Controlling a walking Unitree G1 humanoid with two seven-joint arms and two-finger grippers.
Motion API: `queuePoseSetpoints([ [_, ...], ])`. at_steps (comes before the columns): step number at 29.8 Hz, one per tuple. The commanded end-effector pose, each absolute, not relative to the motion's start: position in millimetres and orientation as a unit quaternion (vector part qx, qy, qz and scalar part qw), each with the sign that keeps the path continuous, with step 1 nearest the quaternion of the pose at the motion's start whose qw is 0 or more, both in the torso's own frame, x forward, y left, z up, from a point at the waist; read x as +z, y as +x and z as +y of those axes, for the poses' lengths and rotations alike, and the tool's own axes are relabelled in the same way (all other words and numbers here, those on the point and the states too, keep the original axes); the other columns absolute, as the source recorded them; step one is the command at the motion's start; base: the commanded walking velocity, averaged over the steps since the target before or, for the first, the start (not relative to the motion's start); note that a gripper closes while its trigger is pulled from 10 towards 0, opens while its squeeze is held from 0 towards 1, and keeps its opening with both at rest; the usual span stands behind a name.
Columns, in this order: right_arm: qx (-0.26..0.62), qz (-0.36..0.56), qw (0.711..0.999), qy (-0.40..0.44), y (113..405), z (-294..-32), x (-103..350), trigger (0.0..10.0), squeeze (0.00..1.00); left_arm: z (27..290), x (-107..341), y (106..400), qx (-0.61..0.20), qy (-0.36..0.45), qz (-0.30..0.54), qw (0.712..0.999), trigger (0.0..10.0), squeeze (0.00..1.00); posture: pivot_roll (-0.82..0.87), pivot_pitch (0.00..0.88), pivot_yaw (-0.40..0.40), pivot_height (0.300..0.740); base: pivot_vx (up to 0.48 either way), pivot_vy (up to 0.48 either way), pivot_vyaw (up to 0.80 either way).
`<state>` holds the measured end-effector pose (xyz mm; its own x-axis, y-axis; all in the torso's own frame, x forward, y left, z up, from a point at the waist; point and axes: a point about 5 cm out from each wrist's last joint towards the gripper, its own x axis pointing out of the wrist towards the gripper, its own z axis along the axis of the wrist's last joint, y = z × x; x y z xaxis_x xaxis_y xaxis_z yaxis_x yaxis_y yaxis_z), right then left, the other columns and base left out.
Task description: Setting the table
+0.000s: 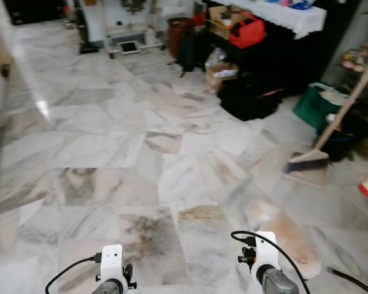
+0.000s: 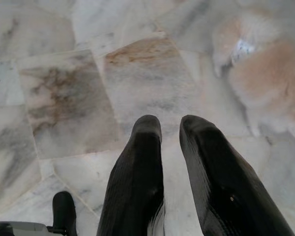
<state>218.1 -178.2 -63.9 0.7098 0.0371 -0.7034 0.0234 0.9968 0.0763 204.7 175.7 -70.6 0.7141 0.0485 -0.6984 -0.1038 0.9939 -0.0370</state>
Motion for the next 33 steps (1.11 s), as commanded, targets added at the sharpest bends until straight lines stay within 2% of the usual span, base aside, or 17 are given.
queuePoseSetpoints([
  [1, 0.004, 0.388, 0.921, 0.038, 215.3, -177.9, -65.9, 10.0, 0.0, 177.7, -71.1, 203.2, 0.052, -0.042, 0.375, 0.925, 10.0, 0.0, 0.04, 0.0, -0.026, 0.74, 0.0, 0.0, -0.52],
  [25, 0.004, 0.392, 0.919, 0.037, 213.7, -179.1, -66.8, 10.0, 0.0, 175.6, -73.2, 200.0, 0.043, -0.029, 0.382, 0.923, 10.0, 0.0, 0.04, 0.0, -0.029, 0.74, 0.0, 0.0, -0.73],
  [30, 0.003, 0.393, 0.919, 0.037, 213.5, -179.7, -66.9, 10.0, 0.0, 175.0, -73.9, 199.0, 0.043, -0.026, 0.384, 0.922, 10.0, 0.0, 0.04, 0.0, -0.029, 0.74, 0.0, -0.462, -0.73],
  [33, 0.002, 0.393, 0.919, 0.038, 213.2, -179.9, -67.0, 10.0, 0.0, 175.0, -74.1, 198.4, 0.045, -0.029, 0.384, 0.922, 10.0, 0.0, 0.04, 0.0, -0.03, 0.74, 0.0, 0.0, -0.74],
])
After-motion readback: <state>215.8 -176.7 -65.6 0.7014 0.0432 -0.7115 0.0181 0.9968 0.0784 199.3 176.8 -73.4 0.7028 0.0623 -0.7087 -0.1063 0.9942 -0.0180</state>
